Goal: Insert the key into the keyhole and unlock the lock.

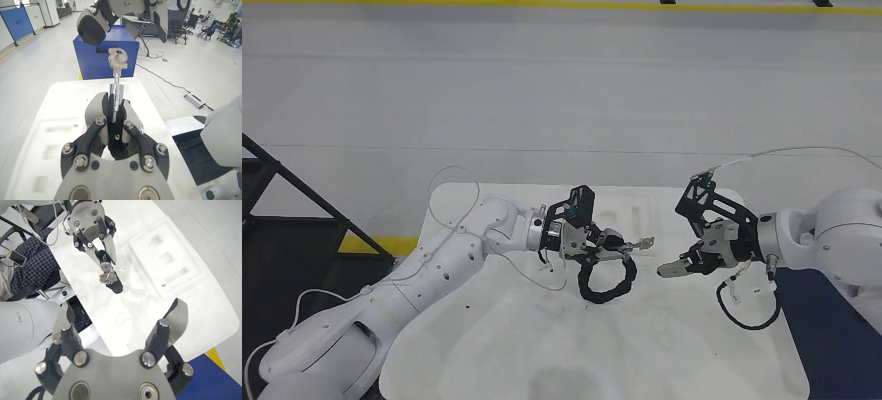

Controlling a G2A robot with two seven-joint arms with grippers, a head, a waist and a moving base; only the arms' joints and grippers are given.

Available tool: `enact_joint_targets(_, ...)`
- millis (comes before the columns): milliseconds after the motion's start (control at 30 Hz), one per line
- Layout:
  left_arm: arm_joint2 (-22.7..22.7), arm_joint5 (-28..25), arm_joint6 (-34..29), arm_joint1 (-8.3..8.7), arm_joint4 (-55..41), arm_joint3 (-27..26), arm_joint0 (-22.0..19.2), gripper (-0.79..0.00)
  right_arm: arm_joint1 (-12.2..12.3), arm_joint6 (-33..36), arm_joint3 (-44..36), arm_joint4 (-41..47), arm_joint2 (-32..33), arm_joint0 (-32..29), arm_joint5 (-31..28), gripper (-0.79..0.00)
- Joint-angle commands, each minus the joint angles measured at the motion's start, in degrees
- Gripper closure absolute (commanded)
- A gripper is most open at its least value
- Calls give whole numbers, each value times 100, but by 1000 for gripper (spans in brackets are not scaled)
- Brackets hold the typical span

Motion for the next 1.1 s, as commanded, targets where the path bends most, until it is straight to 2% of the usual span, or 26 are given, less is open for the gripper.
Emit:
enact_joint_targets(0, 80, 0, 38, 5, 51, 17, -43, 0, 0, 0, 0, 0, 0, 0, 0, -785)
enact_joint_targets(233, 293, 0, 146, 12, 140, -4, -161, 0, -4, -118, -40, -147, 10, -43, -121, -785)
enact_joint_targets(267, 320, 0, 168, 14, 144, 0, -179, 0, -6, -201, -50, -278, 36, -49, -310, -785)
enact_joint_targets(333, 356, 0, 145, 19, 165, 98, -222, 0, -12, -167, -19, -576, 28, -45, -1080, -785)
enact_joint_targets(567, 502, 0, 180, -29, 106, 217, -286, 0, -3, -816, 186, -1471, 187, -195, -2353, -785)
enact_joint_targets(633, 563, 0, 201, -48, 85, 231, -326, 0, -11, -990, 177, -1659, 203, -210, -2941, -785)
enact_joint_targets(767, 641, 0, 238, -69, 80, 265, -391, 0, -52, -1370, 159, -2147, 196, -236, -3522, -785)
enact_joint_targets(867, 686, 0, 291, -79, 88, 283, -435, 0, -89, -1688, 183, -2560, 180, -300, -3654, -785)
enact_joint_targets(933, 703, 0, 338, -78, 106, 287, -459, 0, -109, -1828, 207, -2763, 159, -350, -3690, -650)
enact_joint_targets(967, 707, 0, 368, -76, 118, 286, -467, 0, -119, -1898, 210, -2841, 150, -371, -3700, -526)
enact_joint_targets(1033, 709, 0, 441, -71, 148, 266, -480, 0, -139, -2000, 198, -3020, 130, -402, -3712, -382)
enact_joint_targets(1067, 715, 0, 473, -68, 171, 253, -482, 0, -151, -2082, 186, -3098, 123, -417, -3710, -345)
